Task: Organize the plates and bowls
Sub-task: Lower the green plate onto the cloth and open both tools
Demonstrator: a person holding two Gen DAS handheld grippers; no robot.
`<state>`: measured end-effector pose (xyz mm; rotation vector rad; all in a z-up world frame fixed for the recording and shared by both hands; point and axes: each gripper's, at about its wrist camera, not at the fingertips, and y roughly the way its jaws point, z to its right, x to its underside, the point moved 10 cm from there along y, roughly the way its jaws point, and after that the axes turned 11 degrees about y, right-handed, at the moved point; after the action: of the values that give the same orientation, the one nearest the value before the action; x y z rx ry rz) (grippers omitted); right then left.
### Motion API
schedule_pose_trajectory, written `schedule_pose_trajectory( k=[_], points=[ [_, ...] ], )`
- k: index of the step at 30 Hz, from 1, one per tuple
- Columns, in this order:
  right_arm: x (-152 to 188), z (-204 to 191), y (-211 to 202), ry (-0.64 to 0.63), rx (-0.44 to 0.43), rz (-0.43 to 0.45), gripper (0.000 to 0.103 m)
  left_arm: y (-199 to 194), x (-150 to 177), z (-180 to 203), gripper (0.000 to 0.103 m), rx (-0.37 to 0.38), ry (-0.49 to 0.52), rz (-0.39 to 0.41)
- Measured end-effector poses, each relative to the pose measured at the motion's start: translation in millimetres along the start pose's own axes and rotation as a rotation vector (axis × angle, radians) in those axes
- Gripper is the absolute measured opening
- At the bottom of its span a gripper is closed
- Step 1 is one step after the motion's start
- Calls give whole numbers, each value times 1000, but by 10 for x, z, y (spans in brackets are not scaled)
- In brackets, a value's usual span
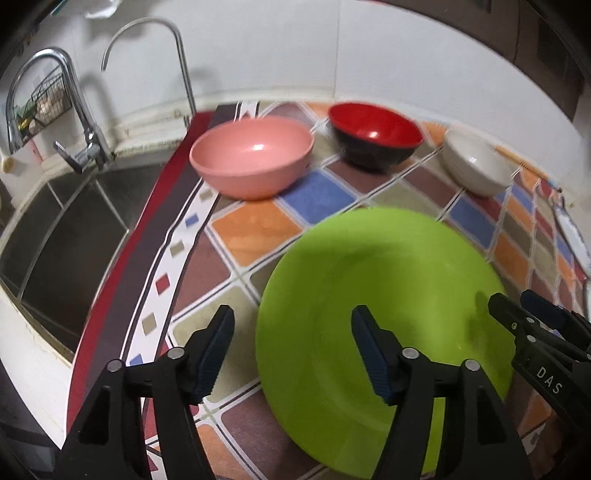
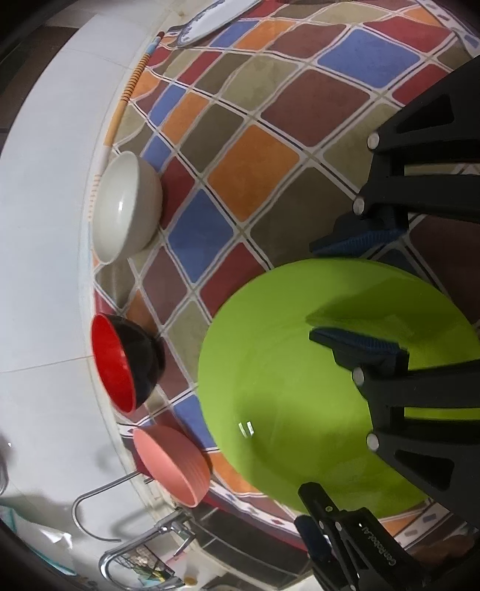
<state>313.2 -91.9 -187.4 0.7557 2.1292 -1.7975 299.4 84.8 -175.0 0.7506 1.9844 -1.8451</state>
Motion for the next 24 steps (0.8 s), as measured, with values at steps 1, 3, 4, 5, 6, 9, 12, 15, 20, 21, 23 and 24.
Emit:
schedule_pose_trajectory(
  k=[1, 3, 4, 5, 6, 9, 12, 15, 20, 21, 23, 24],
  points=[
    [-23, 11, -50, 5, 2, 15, 55, -42, -36, 16, 74, 3, 4, 13],
    [-73, 31, -154, 10, 2, 48, 56, -138, -116, 72, 78, 10, 15, 42],
    [-97, 42, -212, 11, 2, 63, 58, -181, -154, 103, 82, 14, 20, 55],
    [-120, 50, -257, 14, 1, 72, 62, -230, -202, 152, 85, 26, 27, 67],
    [-148, 74, -324, 20, 2, 89, 67, -259, -224, 191, 86, 34, 32, 74],
    [-236, 197, -521, 46, 24, 150, 77, -363, -330, 354, 90, 61, 61, 112],
    [-314, 375, -715, 73, 58, 202, 81, -466, -428, 541, 93, 79, 99, 149],
    [-369, 576, -889, 110, 89, 242, 84, -551, -543, 755, 95, 102, 135, 189],
    [-413, 986, -1159, 187, 160, 297, 86, -673, -737, 1177, 98, 157, 194, 243],
    [-421, 1069, -1216, 200, 175, 310, 86, -696, -765, 1274, 98, 175, 209, 249],
    [-423, 1234, -1331, 228, 200, 334, 86, -739, -814, 1465, 98, 205, 235, 263],
    [-421, 1313, -1388, 240, 207, 342, 86, -766, -838, 1573, 98, 219, 251, 272]
  ],
)
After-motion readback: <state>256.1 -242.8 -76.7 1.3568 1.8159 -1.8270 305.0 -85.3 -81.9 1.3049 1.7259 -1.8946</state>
